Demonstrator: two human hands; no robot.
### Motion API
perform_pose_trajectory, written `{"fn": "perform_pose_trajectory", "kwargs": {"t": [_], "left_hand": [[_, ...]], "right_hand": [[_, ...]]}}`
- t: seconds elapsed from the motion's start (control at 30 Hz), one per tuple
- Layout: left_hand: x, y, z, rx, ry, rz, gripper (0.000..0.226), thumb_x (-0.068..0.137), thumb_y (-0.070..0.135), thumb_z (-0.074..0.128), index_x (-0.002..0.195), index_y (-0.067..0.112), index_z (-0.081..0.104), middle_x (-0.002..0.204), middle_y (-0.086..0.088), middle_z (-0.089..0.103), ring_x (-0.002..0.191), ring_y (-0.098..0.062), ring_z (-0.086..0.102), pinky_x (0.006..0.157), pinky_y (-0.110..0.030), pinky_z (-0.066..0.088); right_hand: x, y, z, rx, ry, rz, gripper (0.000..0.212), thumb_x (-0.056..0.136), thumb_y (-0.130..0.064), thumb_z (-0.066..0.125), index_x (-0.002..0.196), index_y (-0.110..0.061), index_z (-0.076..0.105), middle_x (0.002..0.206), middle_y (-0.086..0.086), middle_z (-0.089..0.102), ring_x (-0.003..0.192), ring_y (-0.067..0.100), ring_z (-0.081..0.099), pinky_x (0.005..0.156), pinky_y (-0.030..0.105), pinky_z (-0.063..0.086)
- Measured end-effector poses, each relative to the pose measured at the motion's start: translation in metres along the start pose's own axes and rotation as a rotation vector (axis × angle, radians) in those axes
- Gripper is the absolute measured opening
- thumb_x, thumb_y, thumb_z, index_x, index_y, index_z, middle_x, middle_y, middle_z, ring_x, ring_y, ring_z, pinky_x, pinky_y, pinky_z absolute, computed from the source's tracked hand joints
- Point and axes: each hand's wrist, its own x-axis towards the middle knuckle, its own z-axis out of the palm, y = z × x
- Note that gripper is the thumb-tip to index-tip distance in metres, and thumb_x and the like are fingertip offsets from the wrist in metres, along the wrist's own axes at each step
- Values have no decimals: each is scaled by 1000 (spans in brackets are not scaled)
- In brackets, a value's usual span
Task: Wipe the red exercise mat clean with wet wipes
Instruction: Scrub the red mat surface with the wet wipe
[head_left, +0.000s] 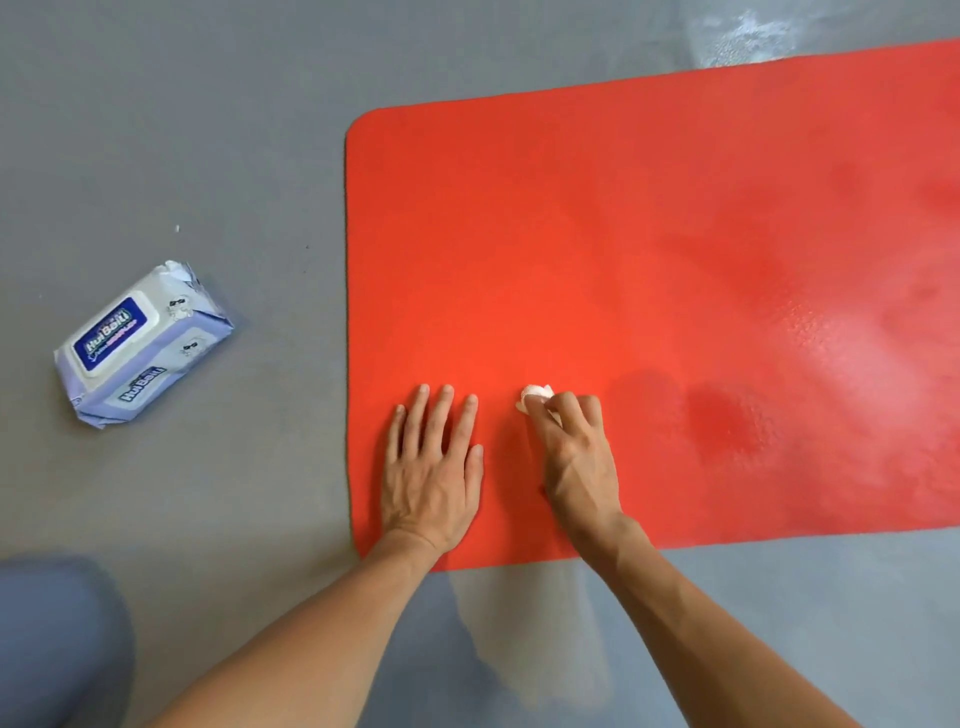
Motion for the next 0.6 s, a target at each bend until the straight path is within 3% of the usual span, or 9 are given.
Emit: {"fn": "perform_pose_trajectory", "kwargs": {"t": [0.17, 0.23, 0.33, 0.4, 0.47, 0.53, 0.6], "left_hand": [[-1, -2, -4, -7, -6, 147, 54, 103, 49, 48, 155, 35, 49, 165, -6, 41, 154, -49, 24, 121, -69, 22], [-2, -3, -7, 0, -25, 217, 59, 99, 53, 53, 155, 37, 48, 166, -2, 40, 154, -52, 21, 119, -73, 18], [-3, -5, -8, -4, -49, 275, 66, 93, 56, 57, 155, 37, 48, 166, 0, 38, 156, -50, 18, 117, -78, 14], [-3, -5, -7, -18, -56, 362, 67, 91, 54, 59, 155, 36, 49, 166, 0, 39, 156, -47, 19, 116, -79, 13], [-3, -5, -6, -28, -64, 490, 67, 90, 51, 61, 154, 34, 50, 165, -2, 40, 157, -43, 22, 115, -79, 16], [-2, -5, -6, -18, -64, 534, 65, 92, 50, 59, 154, 34, 50, 165, -2, 40, 156, -41, 24, 116, -78, 16], [-2, -5, -8, -19, -64, 518, 64, 93, 50, 57, 154, 34, 51, 165, -2, 41, 157, -40, 25, 117, -77, 16]], "right_hand": [[-61, -12, 0, 13, -76, -89, 47, 98, -6, 31, 132, -8, 64, 97, -2, 47, 83, 20, 36, 71, 31, 48], [-57, -2, -2, 2, -85, -144, 38, 99, -3, 40, 127, -8, 67, 96, 1, 51, 83, 23, 41, 69, 35, 50], [-41, 21, -16, -5, 45, 71, 34, 88, 9, 61, 113, -11, 71, 94, 2, 52, 85, 24, 43, 66, 38, 49], [-42, 31, -25, -5, 165, 298, 46, 80, 18, 62, 110, -15, 72, 93, 0, 50, 88, 20, 38, 66, 33, 43], [-54, 27, -26, -33, 269, 409, 50, 81, 21, 58, 114, -14, 73, 94, -1, 50, 88, 16, 32, 71, 27, 38], [-72, 10, -17, -35, 308, 447, 46, 89, 15, 50, 120, -12, 71, 95, 1, 51, 88, 15, 29, 73, 26, 38], [-96, -16, -4, 1, 241, 386, 42, 95, -1, 40, 125, -11, 68, 96, 1, 52, 87, 16, 30, 75, 23, 36]]}}
